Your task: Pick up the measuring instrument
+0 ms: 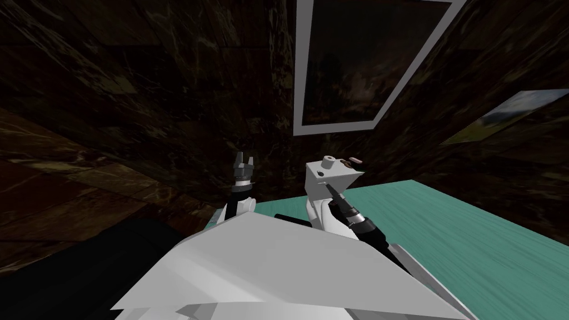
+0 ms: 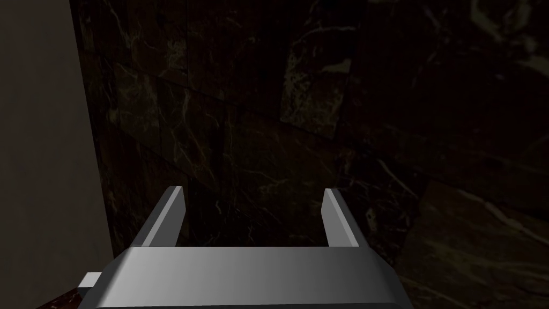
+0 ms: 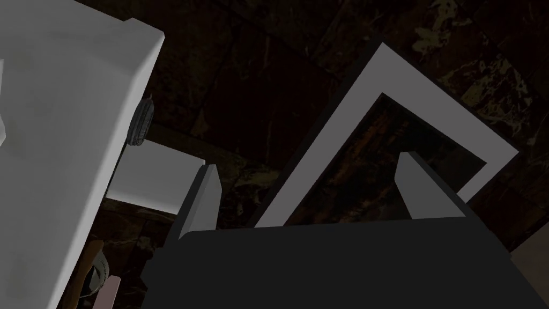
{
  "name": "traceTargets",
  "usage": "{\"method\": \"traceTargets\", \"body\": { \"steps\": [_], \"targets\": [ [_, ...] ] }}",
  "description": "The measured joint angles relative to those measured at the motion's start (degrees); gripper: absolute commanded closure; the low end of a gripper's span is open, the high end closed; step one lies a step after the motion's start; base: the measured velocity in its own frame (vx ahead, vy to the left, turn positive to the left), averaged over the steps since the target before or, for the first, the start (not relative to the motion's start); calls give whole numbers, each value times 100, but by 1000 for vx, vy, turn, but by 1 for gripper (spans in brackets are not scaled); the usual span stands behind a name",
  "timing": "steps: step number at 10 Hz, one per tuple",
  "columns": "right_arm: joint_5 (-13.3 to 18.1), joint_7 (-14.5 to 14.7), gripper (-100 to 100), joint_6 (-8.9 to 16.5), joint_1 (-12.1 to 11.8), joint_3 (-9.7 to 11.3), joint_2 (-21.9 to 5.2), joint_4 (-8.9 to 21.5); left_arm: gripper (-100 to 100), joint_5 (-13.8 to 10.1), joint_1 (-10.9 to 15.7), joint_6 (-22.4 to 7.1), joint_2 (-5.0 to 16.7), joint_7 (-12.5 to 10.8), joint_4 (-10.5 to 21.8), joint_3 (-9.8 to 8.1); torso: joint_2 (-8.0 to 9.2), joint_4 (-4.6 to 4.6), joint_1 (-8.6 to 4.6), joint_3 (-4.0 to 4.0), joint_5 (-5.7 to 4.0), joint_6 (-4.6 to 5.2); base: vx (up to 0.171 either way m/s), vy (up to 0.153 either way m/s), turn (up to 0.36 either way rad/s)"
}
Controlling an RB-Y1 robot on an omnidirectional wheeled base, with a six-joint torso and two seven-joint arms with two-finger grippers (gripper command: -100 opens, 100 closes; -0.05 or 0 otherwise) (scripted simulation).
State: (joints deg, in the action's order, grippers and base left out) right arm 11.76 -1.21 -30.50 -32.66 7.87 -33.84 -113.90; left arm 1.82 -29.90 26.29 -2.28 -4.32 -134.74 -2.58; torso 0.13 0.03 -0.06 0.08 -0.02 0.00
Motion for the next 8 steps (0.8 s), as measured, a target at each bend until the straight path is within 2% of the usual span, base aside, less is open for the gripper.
{"method": "traceTargets", "body": {
  "steps": [2,8],
  "targets": [
    [10,16,-100,-61,-62,-14,-306,77,0,0,-1,0,0,0,0,0,-8,-1,3,-4,1,1,-14,2,36],
    [193,194,-100,-278,-226,108,-1309,674,0,0,-1,0,0,0,0,0,-7,-1,7,-4,2,1,-22,7,39]
  ]
}}
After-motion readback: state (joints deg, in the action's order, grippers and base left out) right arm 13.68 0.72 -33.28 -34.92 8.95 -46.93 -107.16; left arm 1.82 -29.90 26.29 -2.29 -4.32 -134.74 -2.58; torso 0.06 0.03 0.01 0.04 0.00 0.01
